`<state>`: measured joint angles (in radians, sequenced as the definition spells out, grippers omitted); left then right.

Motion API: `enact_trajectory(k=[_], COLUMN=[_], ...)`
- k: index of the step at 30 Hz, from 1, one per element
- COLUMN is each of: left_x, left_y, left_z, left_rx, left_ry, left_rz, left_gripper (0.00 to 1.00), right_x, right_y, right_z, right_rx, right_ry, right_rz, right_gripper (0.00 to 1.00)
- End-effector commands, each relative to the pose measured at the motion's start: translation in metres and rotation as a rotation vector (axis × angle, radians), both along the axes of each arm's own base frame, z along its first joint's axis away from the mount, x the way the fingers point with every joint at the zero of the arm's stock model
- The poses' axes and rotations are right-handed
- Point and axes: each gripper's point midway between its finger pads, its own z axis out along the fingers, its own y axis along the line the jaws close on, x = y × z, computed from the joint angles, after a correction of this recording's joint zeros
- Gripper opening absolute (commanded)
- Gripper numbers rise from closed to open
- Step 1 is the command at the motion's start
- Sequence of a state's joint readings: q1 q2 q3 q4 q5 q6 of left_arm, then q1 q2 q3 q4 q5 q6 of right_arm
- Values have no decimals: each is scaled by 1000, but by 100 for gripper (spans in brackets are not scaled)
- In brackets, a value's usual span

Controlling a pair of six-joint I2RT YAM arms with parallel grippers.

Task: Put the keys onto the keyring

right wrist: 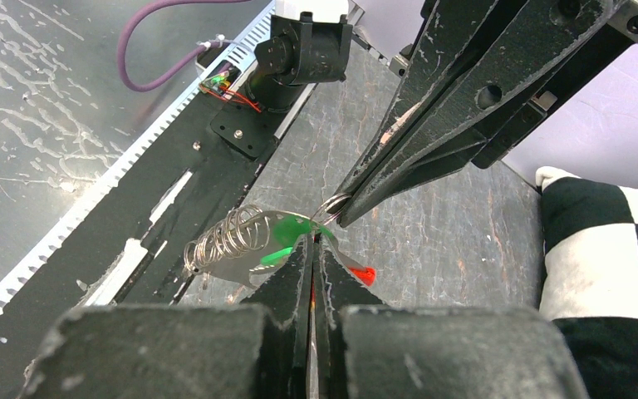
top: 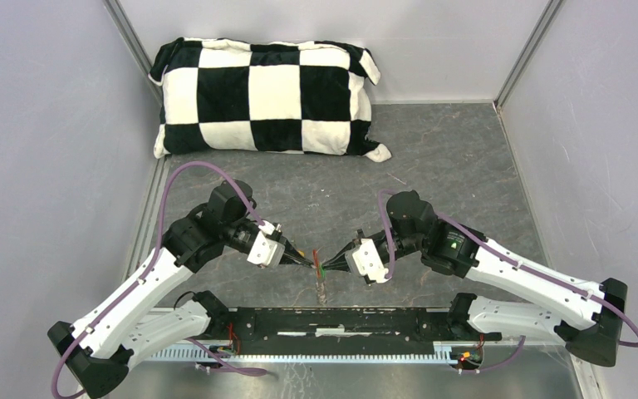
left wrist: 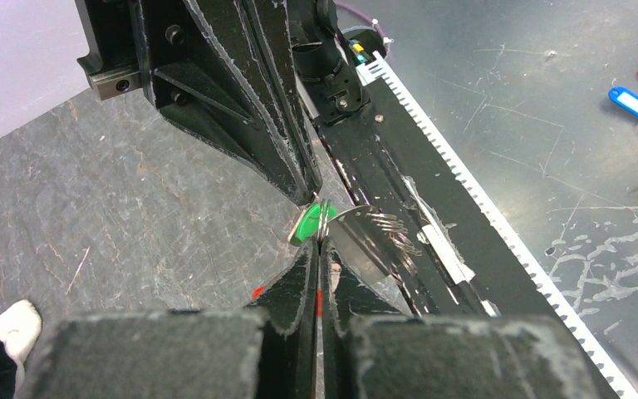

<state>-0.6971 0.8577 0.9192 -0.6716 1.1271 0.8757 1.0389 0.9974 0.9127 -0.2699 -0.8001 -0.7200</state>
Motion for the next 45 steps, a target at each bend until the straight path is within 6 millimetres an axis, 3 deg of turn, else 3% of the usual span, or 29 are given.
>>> enact_trajectory(k=[1,33,45], left_x=[-1,5,4], left_y=[-1,-2,-2], left_z=[16,10,13], left_rx=[-27,-6,-14], left_ry=[-8,-4,-12], left_rz=[2,28,21], left_gripper=[2,2,2], right_x=[3,1,7], right_y=[6,14,18], right_z=[32,38,30], right_rx=[83,122,92], right_ry=[-48,-30,-2], right_rz=[-3,4,-28], right_gripper=[1,1,0])
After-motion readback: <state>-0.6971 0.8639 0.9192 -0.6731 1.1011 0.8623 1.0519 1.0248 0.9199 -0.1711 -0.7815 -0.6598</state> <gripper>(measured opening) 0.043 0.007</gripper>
